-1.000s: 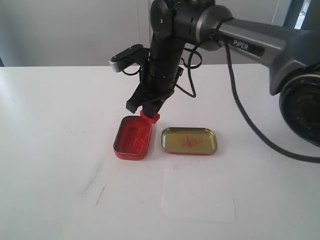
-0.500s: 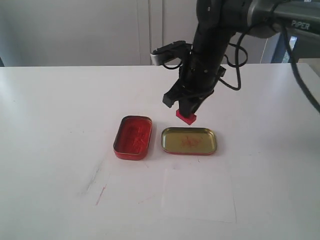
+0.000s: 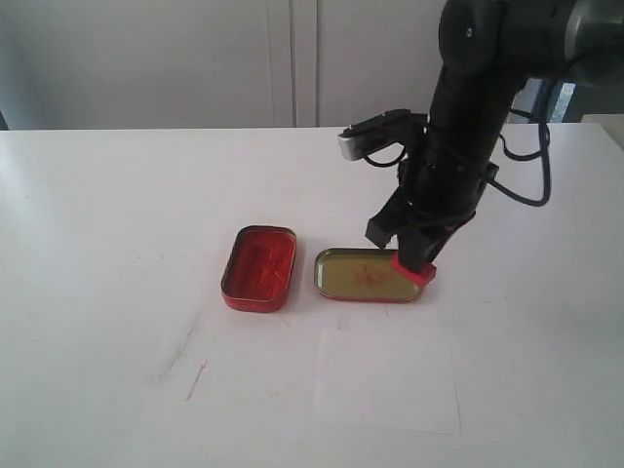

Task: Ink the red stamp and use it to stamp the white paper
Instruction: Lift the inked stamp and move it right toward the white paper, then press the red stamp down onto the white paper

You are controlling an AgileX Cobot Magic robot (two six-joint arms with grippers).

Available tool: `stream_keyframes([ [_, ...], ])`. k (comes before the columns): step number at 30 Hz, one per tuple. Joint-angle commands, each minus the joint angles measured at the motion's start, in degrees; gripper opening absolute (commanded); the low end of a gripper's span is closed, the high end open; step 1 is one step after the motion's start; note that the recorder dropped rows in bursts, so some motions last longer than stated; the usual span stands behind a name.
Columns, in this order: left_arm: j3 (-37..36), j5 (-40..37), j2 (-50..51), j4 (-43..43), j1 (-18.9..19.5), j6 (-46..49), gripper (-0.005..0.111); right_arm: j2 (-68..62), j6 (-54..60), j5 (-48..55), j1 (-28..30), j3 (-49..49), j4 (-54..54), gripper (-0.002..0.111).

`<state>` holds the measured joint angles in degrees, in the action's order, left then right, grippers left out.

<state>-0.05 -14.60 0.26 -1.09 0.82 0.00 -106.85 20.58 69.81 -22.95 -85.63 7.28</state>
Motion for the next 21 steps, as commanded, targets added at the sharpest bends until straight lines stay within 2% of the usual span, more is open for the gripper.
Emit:
stream_keyframes([
  [1, 0.1, 0.0, -0.3, -0.2, -0.2, 0.0, 0.0, 4.1, 0.2, -0.3, 0.4, 5.8, -0.2, 0.0],
  [13, 0.1, 0.0, -0.3, -0.2, -0.2, 0.0, 0.0, 9.0, 1.1, -5.6, -0.7, 17.9, 0.3, 0.0],
  [21, 0.1, 0.0, -0.3, -0.2, -0.2, 0.0, 0.0, 9.0, 3.5, -12.8, -6.9, 20.2, 0.3, 0.0],
])
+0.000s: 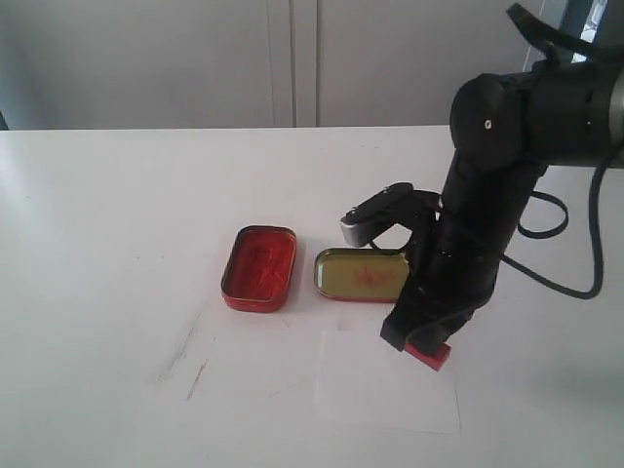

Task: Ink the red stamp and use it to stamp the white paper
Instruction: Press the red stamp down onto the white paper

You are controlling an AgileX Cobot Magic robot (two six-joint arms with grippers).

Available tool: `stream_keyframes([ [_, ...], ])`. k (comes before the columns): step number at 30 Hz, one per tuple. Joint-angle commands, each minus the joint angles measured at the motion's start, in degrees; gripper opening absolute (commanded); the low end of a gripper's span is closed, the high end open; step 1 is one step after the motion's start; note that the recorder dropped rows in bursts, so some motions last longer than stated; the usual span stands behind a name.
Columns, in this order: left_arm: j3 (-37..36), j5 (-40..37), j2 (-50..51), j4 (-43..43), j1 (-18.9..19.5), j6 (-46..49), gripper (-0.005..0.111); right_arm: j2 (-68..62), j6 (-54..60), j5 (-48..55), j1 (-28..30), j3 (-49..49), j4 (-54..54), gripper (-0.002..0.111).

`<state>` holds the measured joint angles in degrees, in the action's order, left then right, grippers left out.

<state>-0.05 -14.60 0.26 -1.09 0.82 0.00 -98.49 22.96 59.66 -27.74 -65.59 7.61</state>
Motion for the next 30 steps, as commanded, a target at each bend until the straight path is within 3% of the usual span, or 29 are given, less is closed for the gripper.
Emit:
stream_keyframes([
  [1, 0.1, 0.0, -0.3, -0.2, -0.2, 0.0, 0.0, 0.2, 1.1, -3.2, -3.2, 0.1, 0.0, 0.0],
  [9, 0.1, 0.0, -0.3, -0.2, -0.2, 0.0, 0.0, -1.0, 1.9, -7.3, -8.3, 0.4, -0.2, 0.0],
  [22, 0.1, 0.0, -0.3, -0.2, -0.2, 0.0, 0.0, -1.0, 2.8, -11.8, -8.0, 4.4, -3.0, 0.0],
  [30, 0.1, 0.0, -0.3, -0.2, -0.2, 0.0, 0.0, -1.8, 4.1, -9.9, -4.1, 4.4, 1.5, 0.0],
])
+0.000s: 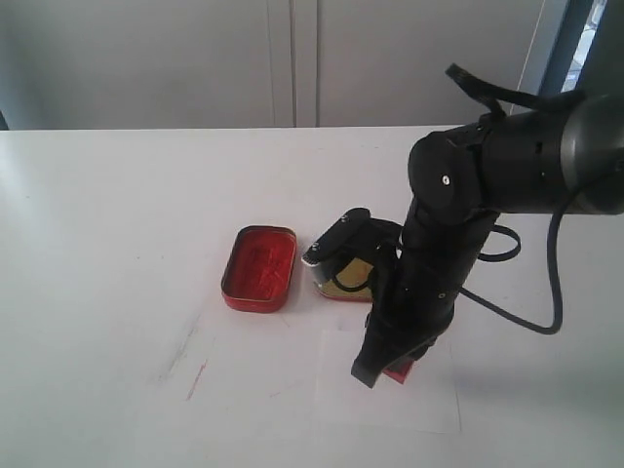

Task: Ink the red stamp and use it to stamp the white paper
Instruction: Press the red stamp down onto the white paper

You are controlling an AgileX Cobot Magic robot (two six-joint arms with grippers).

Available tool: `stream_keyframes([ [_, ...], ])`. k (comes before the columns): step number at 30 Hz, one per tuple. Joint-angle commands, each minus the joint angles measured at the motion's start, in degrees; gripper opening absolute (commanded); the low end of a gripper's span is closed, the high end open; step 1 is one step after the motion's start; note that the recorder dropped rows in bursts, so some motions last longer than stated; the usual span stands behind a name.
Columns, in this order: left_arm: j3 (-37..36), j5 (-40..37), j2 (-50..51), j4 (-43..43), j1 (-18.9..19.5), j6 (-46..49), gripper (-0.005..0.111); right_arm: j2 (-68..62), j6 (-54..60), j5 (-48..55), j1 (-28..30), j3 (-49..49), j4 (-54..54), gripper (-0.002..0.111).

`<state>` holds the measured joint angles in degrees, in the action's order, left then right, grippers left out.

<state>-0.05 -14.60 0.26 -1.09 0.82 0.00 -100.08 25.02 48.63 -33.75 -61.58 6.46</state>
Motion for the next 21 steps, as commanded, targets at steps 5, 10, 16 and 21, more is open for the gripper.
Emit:
stream_keyframes([
  [5, 0.1, 0.0, -0.3, -0.2, -0.2, 0.0, 0.0, -0.8, 2.0, 1.0, 2.3, 0.4, 4.5, 0.0],
  [10, 0.1, 0.0, -0.3, -0.2, -0.2, 0.0, 0.0, -3.0, 0.1, 0.5, 2.3, 0.4, 4.4, 0.0],
  [16, 0.1, 0.0, -0.3, -0.2, -0.2, 0.0, 0.0, -3.4, -0.7, -1.3, 2.3, 0.4, 4.3, 0.0],
  [21, 0.1, 0.0, -0.3, -0.2, -0.2, 0.0, 0.0, -3.4, -0.8, -2.0, 2.3, 0.4, 4.1, 0.0],
])
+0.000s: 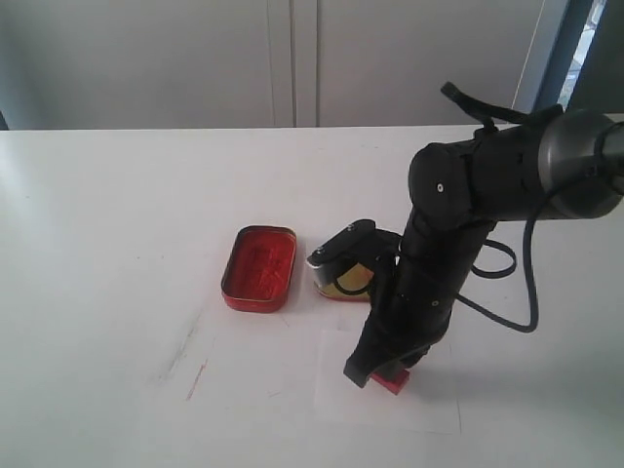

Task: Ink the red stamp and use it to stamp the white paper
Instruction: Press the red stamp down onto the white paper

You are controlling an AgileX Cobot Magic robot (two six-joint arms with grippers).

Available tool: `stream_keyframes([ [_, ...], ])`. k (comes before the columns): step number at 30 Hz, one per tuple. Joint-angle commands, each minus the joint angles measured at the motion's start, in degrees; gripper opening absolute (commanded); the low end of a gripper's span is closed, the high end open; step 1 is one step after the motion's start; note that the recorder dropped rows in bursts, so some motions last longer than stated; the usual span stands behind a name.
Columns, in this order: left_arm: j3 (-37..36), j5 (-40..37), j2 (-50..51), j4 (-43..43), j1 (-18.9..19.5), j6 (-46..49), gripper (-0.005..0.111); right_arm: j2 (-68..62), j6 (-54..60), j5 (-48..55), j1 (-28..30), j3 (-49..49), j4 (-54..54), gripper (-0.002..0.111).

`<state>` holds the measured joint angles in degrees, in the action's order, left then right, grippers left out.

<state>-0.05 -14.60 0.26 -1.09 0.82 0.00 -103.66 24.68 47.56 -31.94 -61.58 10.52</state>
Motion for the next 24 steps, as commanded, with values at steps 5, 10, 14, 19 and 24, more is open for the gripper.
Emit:
stream_keyframes([
  [5, 0.1, 0.0, -0.3, -0.2, -0.2, 0.0, 0.0, 0.2, -1.3, -2.3, 0.4, 0.4, 0.0, 0.0],
  [10, 0.1, 0.0, -0.3, -0.2, -0.2, 0.0, 0.0, 0.2, -2.1, -2.8, 0.4, 0.5, -0.2, 0.0],
  [14, 0.1, 0.0, -0.3, -0.2, -0.2, 0.0, 0.0, 0.2, -5.0, -4.2, 0.4, 1.2, -1.2, 0.0],
  [19, 0.1, 0.0, -0.3, -0.2, -0.2, 0.0, 0.0, 0.2, -7.0, -4.4, -0.1, 1.4, -2.4, 0.0],
  [24, 0.1, 0.0, -0.3, -0.2, -0.2, 0.0, 0.0, 0.2, -8.4, -5.1, -0.1, 1.8, -3.5, 0.0],
])
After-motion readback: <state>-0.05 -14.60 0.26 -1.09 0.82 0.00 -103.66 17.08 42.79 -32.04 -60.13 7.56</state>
